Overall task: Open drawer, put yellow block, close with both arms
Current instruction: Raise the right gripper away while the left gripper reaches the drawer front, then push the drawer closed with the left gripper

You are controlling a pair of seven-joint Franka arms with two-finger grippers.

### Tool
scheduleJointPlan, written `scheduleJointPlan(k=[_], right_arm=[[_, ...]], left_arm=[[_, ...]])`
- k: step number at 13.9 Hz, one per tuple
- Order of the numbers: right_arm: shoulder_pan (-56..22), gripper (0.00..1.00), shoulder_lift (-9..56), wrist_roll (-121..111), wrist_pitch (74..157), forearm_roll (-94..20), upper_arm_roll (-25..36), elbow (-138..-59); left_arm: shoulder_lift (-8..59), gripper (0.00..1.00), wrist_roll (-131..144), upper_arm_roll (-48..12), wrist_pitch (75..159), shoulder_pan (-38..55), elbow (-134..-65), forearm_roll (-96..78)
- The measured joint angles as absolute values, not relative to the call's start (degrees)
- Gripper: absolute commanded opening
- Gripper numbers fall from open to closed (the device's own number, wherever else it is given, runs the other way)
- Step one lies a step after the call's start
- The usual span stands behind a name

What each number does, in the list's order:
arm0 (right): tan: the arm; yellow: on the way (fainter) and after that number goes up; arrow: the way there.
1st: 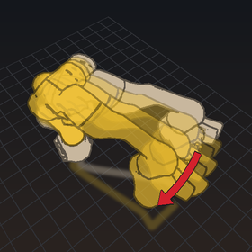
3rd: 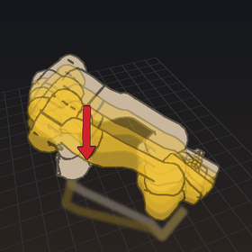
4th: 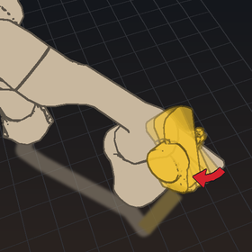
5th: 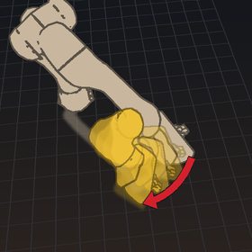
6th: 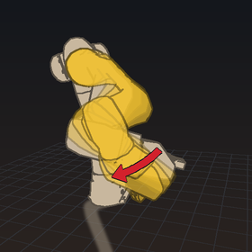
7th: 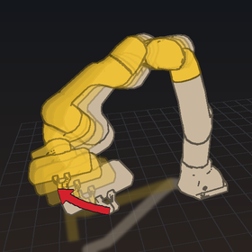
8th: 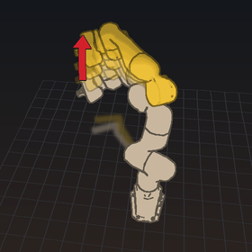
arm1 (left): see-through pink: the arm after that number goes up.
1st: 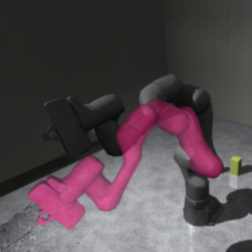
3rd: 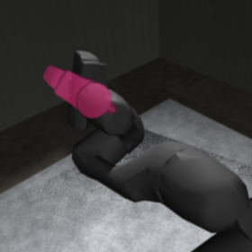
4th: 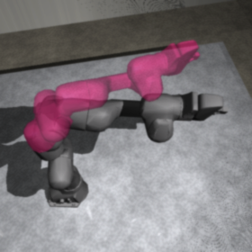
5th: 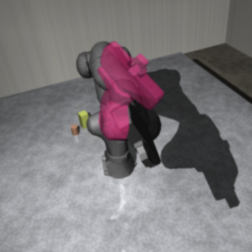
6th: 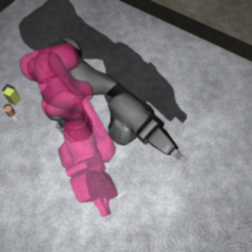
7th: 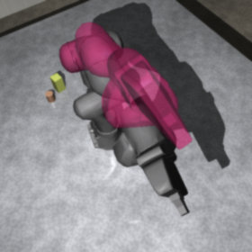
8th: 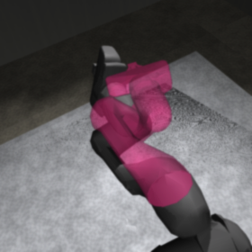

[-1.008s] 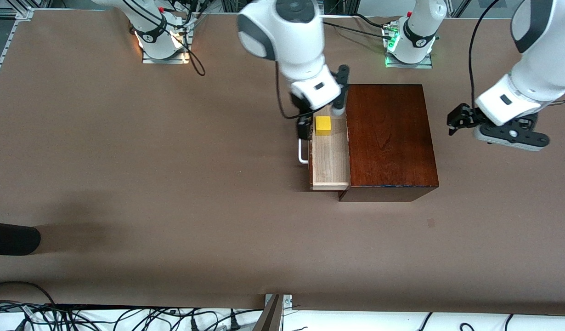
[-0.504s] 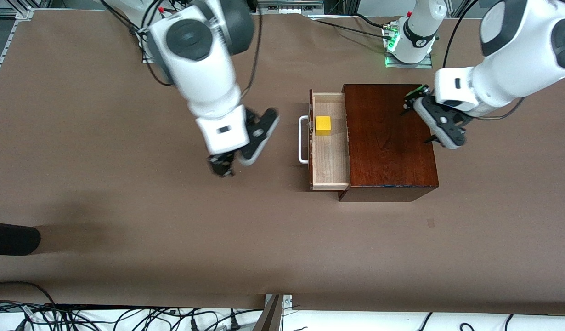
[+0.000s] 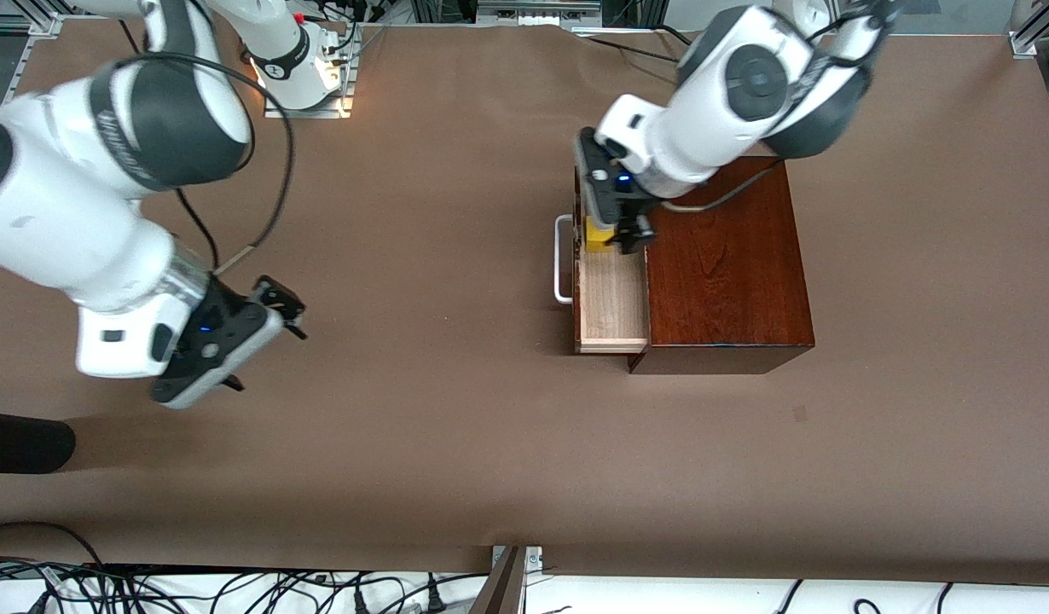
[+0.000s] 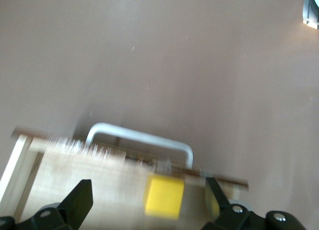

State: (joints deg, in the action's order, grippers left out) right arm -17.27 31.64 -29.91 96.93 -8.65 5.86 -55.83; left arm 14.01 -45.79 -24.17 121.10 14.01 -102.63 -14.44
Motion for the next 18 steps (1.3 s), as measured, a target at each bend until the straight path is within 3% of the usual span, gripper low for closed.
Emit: scheduleJointPlan(k=[4,10,13,18], right_arm=[[-15.5,1.00,24.1,-26.3,94.8,-8.7,6.7,-62.6],[-14.9,1.00,7.5,-17.8,94.2,-5.7,7.7,-83.2],[-14.9,1.00,1.8,-12.5,94.4,-2.4,7.3,-90.8],[-15.1,1.00,0.8,-6.1,95.1,-0.5,6.7,-93.4]], left_arm=[[22.5,1.00,-46.3,-24.2,132.2,20.5,-102.3,-6.3],[28.7,1.00,-46.6,-24.1,134.8,23.3,-102.0,2.4],[29.4,1.00,-46.6,-23.8,134.2,23.4,-102.0,3.6],[29.6,1.00,-46.3,-21.1,125.0,23.5,-100.4,4.4]])
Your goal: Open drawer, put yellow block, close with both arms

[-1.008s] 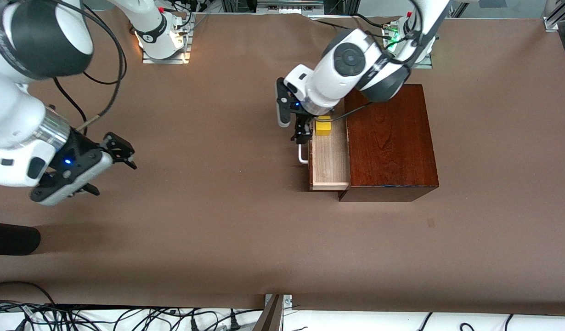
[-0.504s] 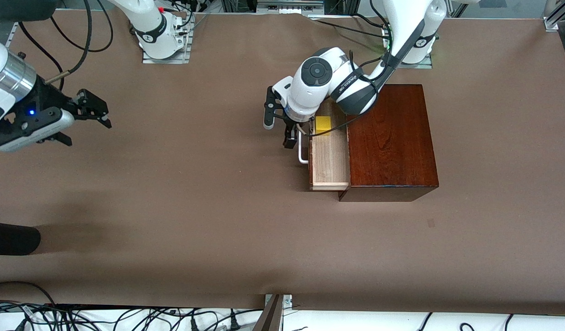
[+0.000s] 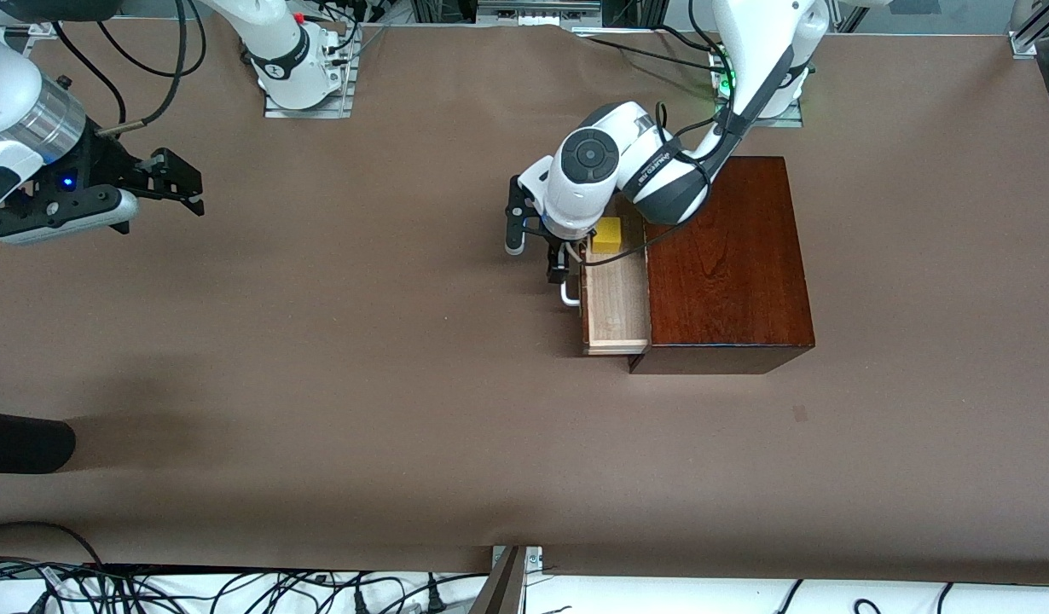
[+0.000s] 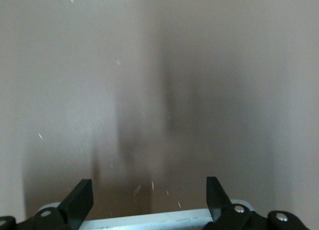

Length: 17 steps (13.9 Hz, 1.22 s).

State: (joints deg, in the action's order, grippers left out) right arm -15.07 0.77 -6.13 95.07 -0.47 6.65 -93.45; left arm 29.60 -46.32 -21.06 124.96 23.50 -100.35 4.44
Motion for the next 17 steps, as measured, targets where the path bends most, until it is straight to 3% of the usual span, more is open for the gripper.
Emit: scheduleJointPlan(k=[9,13,17], right_arm=[[-15.1,1.00,0.8,-5.1,95.5,-0.4,6.5,-93.1],[-15.1,1.00,0.8,-5.1,95.5,-0.4,6.5,-92.9],[-15.0,1.00,0.8,-3.9,94.4,-0.2,6.8,-92.9]], left_arm=[[28.3,1.00,-46.5,-15.6,112.7,23.4,-99.5,5.9],[28.1,1.00,-46.6,-15.4,112.2,23.3,-99.4,5.9],[26.2,1.00,-44.4,-14.6,108.2,22.7,-93.5,5.6]])
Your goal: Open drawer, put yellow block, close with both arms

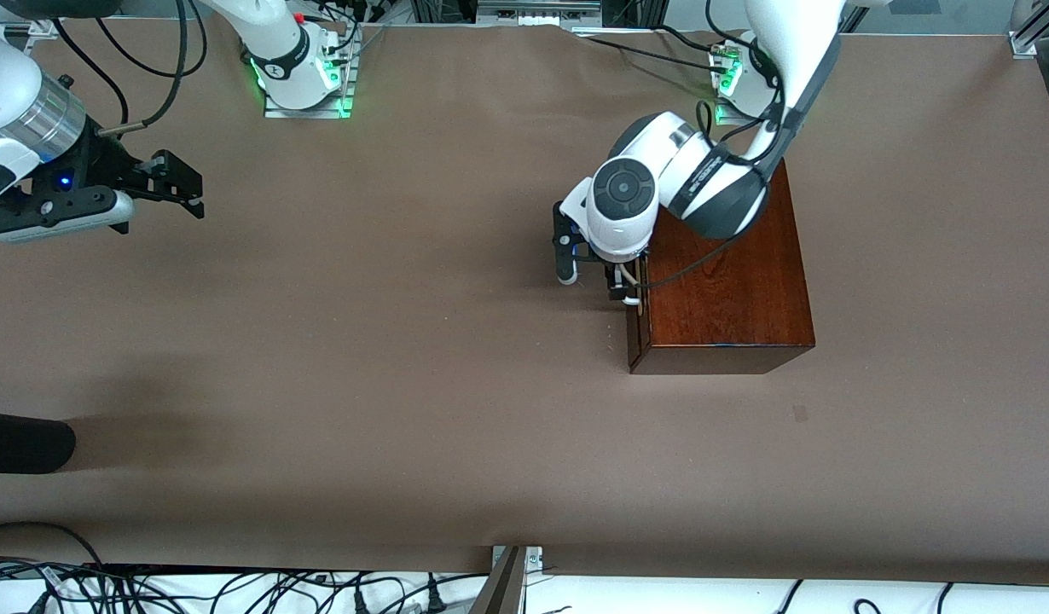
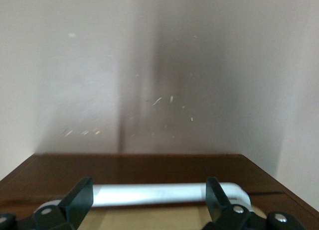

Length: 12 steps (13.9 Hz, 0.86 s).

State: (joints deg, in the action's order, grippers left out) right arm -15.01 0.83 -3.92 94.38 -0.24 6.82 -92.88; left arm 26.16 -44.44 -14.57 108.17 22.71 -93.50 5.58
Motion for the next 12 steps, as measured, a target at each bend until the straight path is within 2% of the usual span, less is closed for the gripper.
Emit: scheduleJointPlan(k=[3,5,10,12], right_arm=[[-14.6,1.00,0.9,-2.7,92.6,-0.1,8.4,-92.9],[-14.4,1.00,1.0,-2.7,92.6,-0.1,8.8,-92.9],[-14.0,1.00,1.1,-2.5,93.1,0.1,8.7,-92.9],[-11.9,1.00,1.4,-2.5,93.3,0.2,7.7,-93.0]], left_arm=[[23.4,1.00,-41.8,-12.5,96.0,22.0,-84.9,5.2],[21.7,1.00,-40.5,-9.8,91.9,21.5,-80.9,3.8],[15.3,1.00,-33.3,0.9,85.7,19.7,-80.0,0.4],[12.6,1.00,-28.2,2.5,85.4,16.7,-81.0,0.4]])
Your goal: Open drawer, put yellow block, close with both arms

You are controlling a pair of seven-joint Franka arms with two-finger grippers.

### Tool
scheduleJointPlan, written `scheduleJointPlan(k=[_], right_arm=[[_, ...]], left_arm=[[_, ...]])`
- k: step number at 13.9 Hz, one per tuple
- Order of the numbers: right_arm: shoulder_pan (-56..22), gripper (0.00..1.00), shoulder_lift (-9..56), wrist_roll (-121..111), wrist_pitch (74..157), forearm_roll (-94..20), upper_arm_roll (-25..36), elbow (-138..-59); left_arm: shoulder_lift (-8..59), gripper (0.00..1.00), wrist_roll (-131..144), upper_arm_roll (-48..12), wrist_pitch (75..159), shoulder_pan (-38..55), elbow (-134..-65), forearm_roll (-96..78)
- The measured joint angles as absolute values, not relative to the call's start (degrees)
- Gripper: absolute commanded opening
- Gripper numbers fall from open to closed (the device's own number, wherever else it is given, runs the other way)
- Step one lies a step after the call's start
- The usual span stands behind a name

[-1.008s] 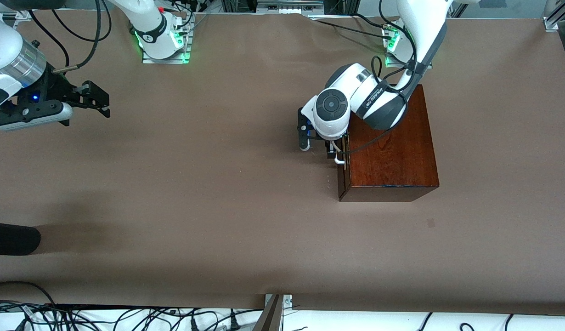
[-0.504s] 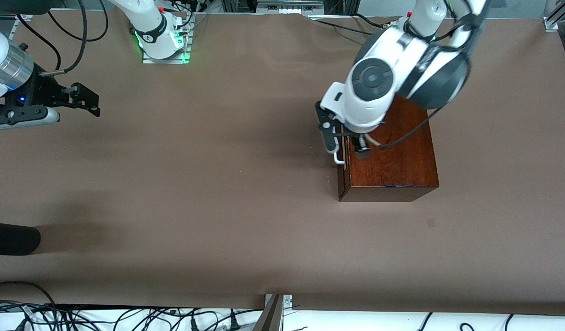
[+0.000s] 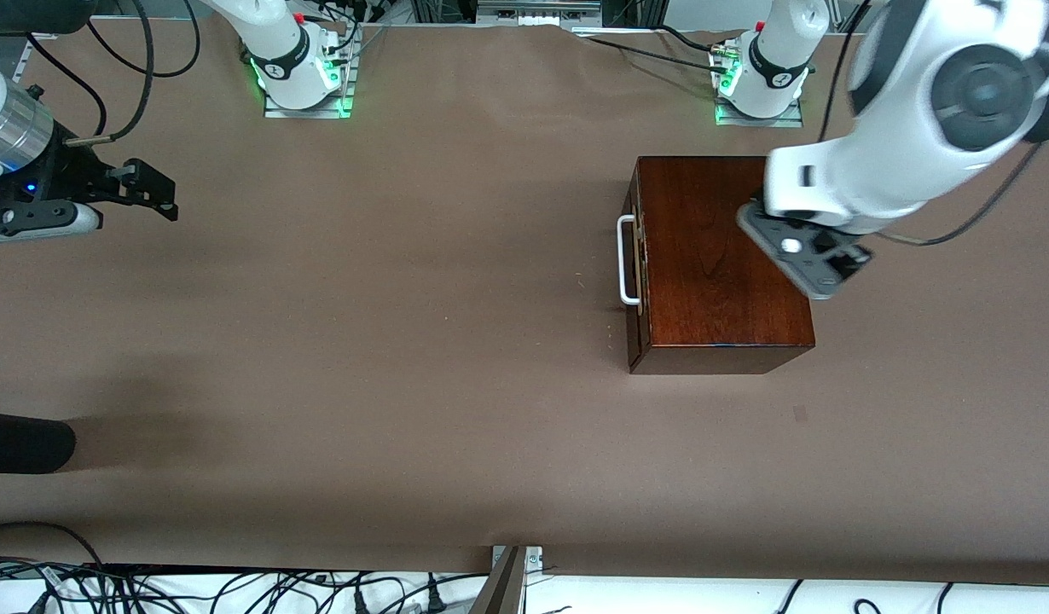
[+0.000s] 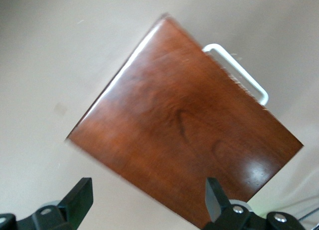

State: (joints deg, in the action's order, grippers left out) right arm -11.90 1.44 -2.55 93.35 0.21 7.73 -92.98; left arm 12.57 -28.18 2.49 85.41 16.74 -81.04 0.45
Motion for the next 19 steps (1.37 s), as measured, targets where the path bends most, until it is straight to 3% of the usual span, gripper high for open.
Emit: scheduleJointPlan(k=[3,7,19], right_arm=[[-7.3,1.00,2.0,-2.6,93.8,0.2,3.7,-93.0],[-6.8,1.00,1.9,-2.6,94.5,0.2,2.5,-93.0],[-6.8,1.00,1.9,-2.6,95.6,0.2,2.3,-93.0]], left_arm=[[5.6,1.00,-13.3,2.9,87.7,10.4,-86.8,0.5],[0.7,1.00,-3.6,2.9,89.4,8.0,-92.8,3.6],[-0.6,1.00,1.3,2.8,94.4,2.5,-94.9,1.1]])
